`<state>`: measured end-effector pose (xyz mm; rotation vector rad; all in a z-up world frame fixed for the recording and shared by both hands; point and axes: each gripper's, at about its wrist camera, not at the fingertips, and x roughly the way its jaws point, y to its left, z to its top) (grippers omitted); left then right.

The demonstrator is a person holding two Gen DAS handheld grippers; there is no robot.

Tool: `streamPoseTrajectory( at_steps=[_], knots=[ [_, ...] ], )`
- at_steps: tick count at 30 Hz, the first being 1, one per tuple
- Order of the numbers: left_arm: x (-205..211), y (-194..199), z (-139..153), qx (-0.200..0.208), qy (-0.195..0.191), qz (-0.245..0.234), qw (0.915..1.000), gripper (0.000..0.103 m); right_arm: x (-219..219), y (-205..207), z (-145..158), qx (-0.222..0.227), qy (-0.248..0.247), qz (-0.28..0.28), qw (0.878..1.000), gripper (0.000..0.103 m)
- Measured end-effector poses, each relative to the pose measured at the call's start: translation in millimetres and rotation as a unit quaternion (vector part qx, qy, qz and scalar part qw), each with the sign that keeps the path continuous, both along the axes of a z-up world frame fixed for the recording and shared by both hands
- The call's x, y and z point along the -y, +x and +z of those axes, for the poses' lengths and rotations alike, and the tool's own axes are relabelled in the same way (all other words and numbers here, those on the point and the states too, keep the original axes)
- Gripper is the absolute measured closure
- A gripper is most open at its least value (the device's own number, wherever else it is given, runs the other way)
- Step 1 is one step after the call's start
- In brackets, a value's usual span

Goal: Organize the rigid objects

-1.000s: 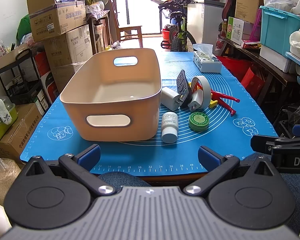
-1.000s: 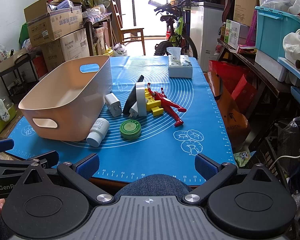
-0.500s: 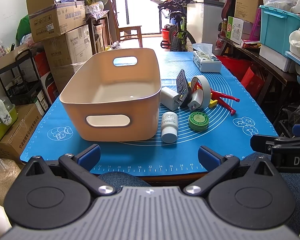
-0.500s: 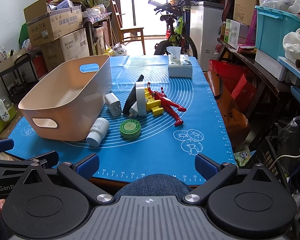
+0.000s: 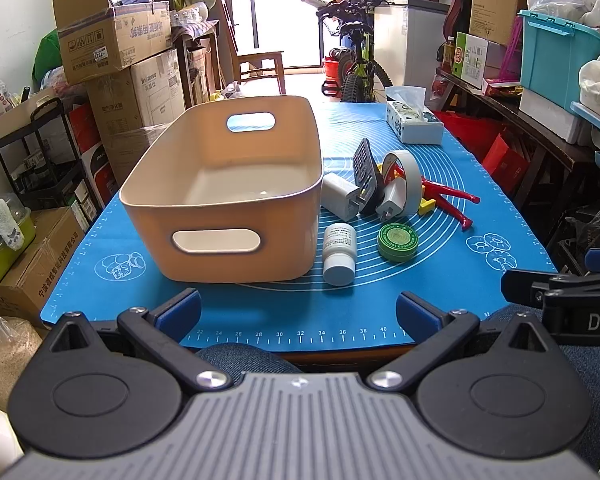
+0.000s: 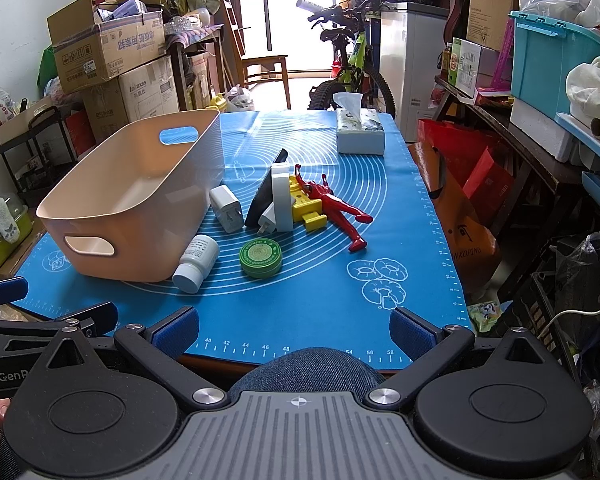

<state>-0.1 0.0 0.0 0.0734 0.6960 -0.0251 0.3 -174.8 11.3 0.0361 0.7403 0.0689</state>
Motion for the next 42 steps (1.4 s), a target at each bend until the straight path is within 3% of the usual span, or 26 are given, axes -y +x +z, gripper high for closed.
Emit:
streamPoseTrajectory(
  at_steps=[33,39,42],
  knots=[
    [1.5,-0.9,1.7,0.001,-0.005,0.002,1.0000,0.001,0.4,2.0,-3.1,-0.004,0.004,0.000,1.000,0.003],
    [-8.0,6.5,11.5,0.006,-0.014,0.004,0.9999,0.001,3.3,12.2,6.5,-0.004,0.027,0.000,1.000,0.002],
    [-19.0,16.9,30.5,0.020,-0.019,0.012,0.9996,0.001,1.8,21.5,13.5,-0.003,0.038,0.002,0.999,0.002]
  ],
)
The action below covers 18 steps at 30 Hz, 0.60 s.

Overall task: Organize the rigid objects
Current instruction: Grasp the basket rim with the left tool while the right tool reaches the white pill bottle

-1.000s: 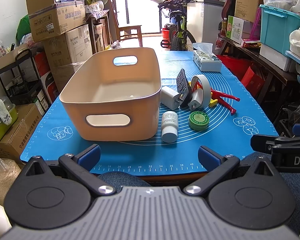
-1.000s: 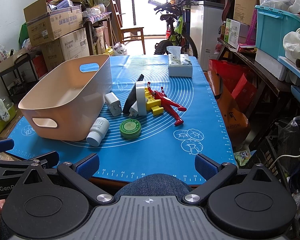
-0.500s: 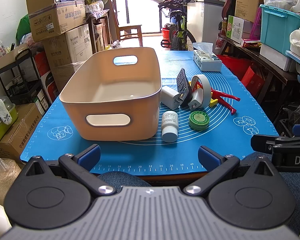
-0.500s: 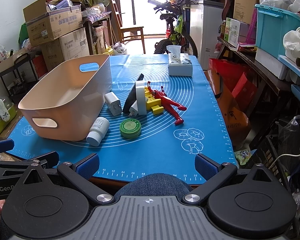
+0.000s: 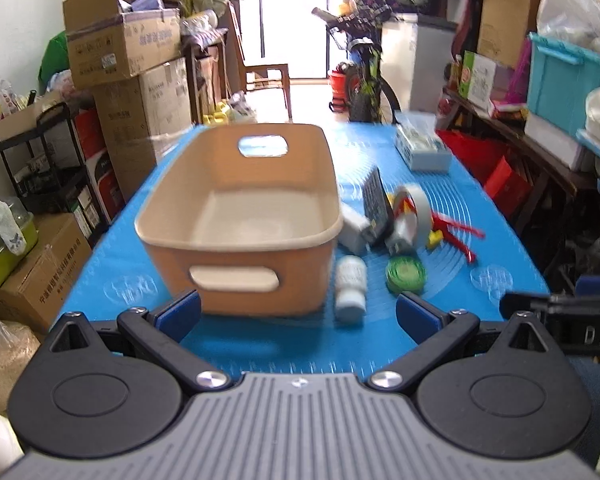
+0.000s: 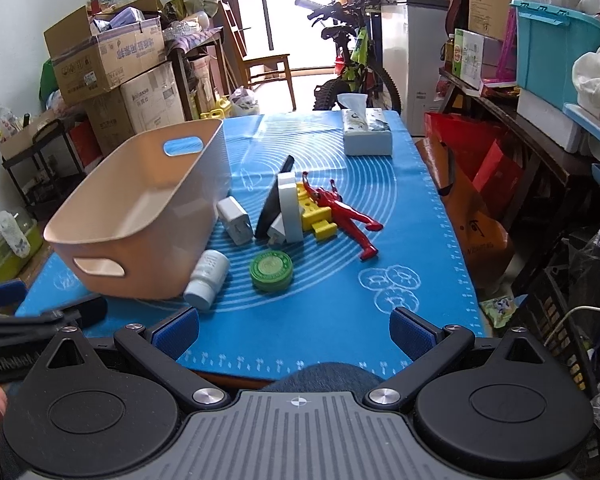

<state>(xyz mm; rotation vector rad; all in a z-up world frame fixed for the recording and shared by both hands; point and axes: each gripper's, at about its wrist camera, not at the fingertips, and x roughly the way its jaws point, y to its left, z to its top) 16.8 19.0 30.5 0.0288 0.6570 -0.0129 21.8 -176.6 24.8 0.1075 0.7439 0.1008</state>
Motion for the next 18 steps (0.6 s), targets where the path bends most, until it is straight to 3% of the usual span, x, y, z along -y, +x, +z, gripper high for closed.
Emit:
streamPoseTrajectory(
  at_steps=[5,9,18],
  knots=[
    [-21.4,33.0,27.0,0.018,0.008,0.029,0.9994,0.001,-10.3,21.2,16.2,0.030,-0.007,0.008,0.999,0.003],
    [-42.3,68.9,38.1,0.002,0.001,0.039,0.9992,0.001,-18.2,46.5,18.7,0.025,0.004,0.020,0.999,0.002],
    [-91.3,118.3,5.9,-0.084,0.011,0.048,0.9952,0.002,-46.2,85.9,-13.3,-0.021,0.005,0.032,0.999,0.002]
  ],
)
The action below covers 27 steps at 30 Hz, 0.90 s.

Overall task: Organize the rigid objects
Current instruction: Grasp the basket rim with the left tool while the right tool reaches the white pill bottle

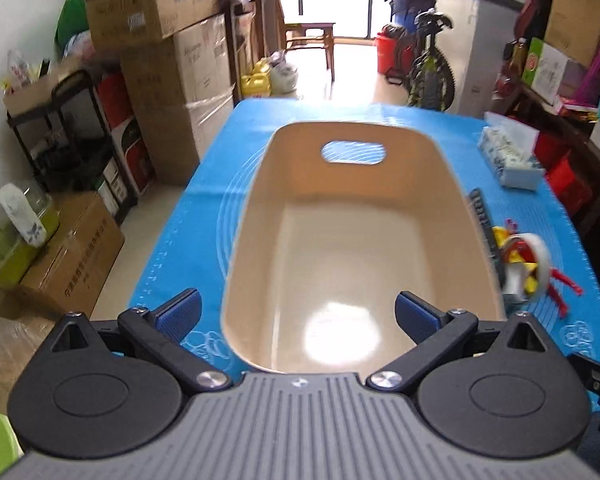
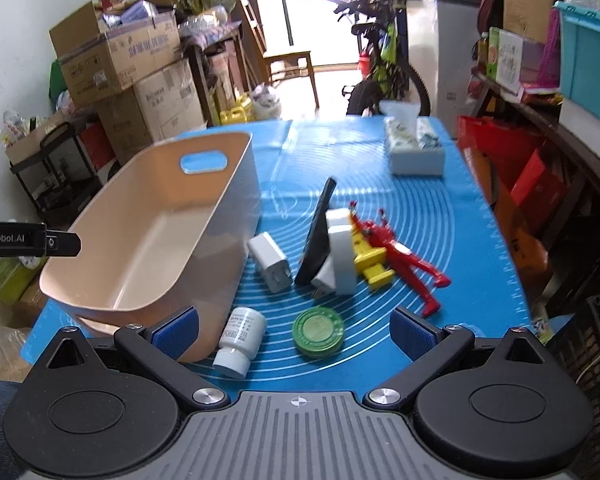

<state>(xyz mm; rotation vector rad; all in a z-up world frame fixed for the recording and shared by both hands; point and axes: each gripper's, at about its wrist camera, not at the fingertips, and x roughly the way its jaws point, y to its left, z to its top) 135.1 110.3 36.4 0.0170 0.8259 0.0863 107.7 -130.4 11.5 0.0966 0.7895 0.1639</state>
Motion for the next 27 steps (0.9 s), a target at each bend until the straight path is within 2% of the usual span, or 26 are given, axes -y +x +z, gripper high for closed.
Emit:
streamPoseTrajectory(
  at_steps=[2,3,4,8,11,13,14,15,18,19,21,24,26,27],
  knots=[
    [-12.9,8.2,-7.5,-0.010,-0.004,0.006,0.9999,0.005,-7.6,5.6,-8.2,-0.010,-0.006,0.010,1.000,0.003],
    [-18.0,12.4,-11.4,-0.017,-0.007,0.006,0.9998,0.015,-11.6,8.7,-12.6,-0.015,-0.011,0.016,1.000,0.002],
    [-22.0,16.5,-15.7,-0.026,-0.009,0.007,0.9996,0.019,-15.3,13.0,-16.7,-0.020,-0.016,0.022,0.999,0.003],
    [-34.1,27.8,-32.5,-0.050,-0.004,0.012,0.9987,0.022,-29.2,25.9,-32.7,-0.035,-0.030,0.039,0.998,0.006],
    [-38.6,29.5,-42.1,-0.061,-0.012,0.013,0.9980,0.031,-34.7,33.5,-45.9,-0.051,-0.029,0.048,0.997,0.010],
    [-37.0,30.7,-48.5,-0.071,-0.008,0.011,0.9974,0.039,-37.1,36.5,-53.4,-0.062,-0.031,0.052,0.996,0.014],
    [-37.4,30.5,-51.5,-0.074,-0.004,0.014,0.9971,0.050,-38.8,38.2,-56.1,-0.065,-0.030,0.055,0.996,0.016],
    [-39.8,31.3,-54.1,-0.076,-0.008,0.016,0.9969,0.056,-39.6,38.7,-57.8,-0.068,-0.026,0.059,0.996,0.017],
    [-41.5,31.9,-54.1,-0.074,-0.037,0.017,0.9964,0.064,-45.1,40.8,-61.7,-0.069,-0.026,0.074,0.995,0.019],
    [-41.7,33.0,-52.8,-0.070,-0.038,0.016,0.9967,0.067,-47.0,42.2,-63.0,-0.071,-0.031,0.080,0.994,0.020],
    [-40.4,33.9,-52.9,-0.067,-0.033,0.016,0.9971,0.079,-52.2,46.3,-66.8,-0.075,-0.042,0.090,0.992,0.024],
    [-41.8,38.1,-61.4,-0.073,-0.034,0.022,0.9965,0.088,-58.2,50.4,-70.5,-0.080,-0.050,0.103,0.990,0.030],
    [-42.1,39.9,-61.7,-0.069,-0.021,0.030,0.9969,0.095,-62.2,52.8,-72.8,-0.083,-0.052,0.110,0.989,0.033],
    [-45.4,41.2,-61.5,-0.068,-0.029,0.032,0.9967,0.096,-64.0,54.3,-74.4,-0.086,-0.054,0.114,0.988,0.035]
  ],
)
